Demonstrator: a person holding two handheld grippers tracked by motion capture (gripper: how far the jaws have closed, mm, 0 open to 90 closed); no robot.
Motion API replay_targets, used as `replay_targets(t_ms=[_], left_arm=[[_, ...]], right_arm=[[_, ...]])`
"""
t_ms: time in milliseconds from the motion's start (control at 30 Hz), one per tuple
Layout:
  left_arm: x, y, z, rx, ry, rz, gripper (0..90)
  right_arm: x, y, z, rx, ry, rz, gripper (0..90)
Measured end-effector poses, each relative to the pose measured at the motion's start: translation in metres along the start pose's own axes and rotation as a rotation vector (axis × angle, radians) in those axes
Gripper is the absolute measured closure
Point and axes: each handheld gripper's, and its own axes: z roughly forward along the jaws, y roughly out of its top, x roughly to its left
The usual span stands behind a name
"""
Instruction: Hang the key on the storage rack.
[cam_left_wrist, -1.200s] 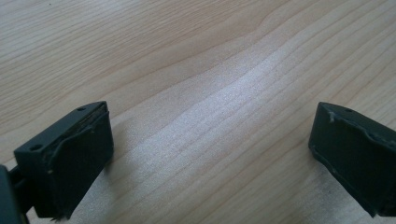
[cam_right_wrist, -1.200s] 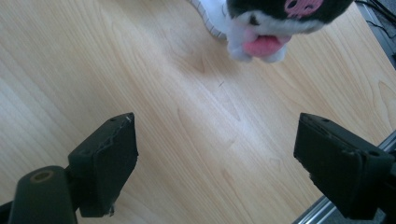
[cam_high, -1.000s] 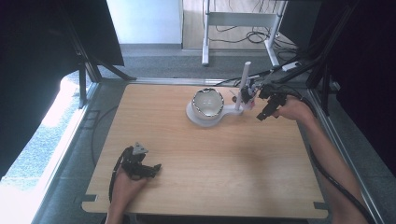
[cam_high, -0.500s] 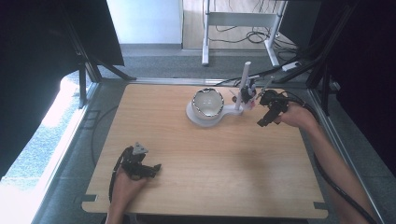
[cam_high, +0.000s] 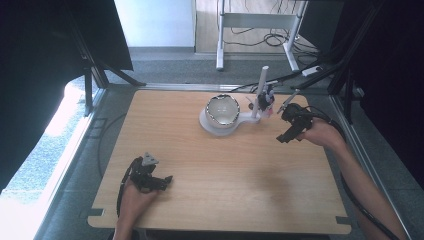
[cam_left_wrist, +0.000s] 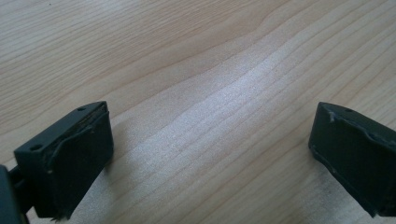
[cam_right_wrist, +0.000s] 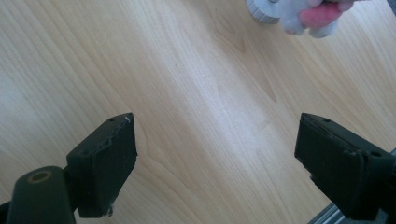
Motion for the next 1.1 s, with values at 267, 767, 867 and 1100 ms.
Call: replay_targets(t_ms=[267,767,867,1100], left_arm=[[0.0,0.0,0.0,0.0,0.001,-0.002,0.0],[0.0,0.0,0.0,0.0,0.001,0.0,0.0],[0.0,0.0,0.0,0.0,0.001,0.001,0.0],[0.0,0.0,0.0,-0.004,0.002,-0.006,0.1]], right_arm=[[0.013,-0.014,0.002,-0.013,0.003,-0.006,12.6],[0.036,-0.041,0.003,-0.057,0.0,-0.007,7.7],[0.04,-0.048,0.003,-0.069,-0.002,-0.002,7.2],[0.049,-0.065,0.005,-0.104,-0.006,0.018,5.9]])
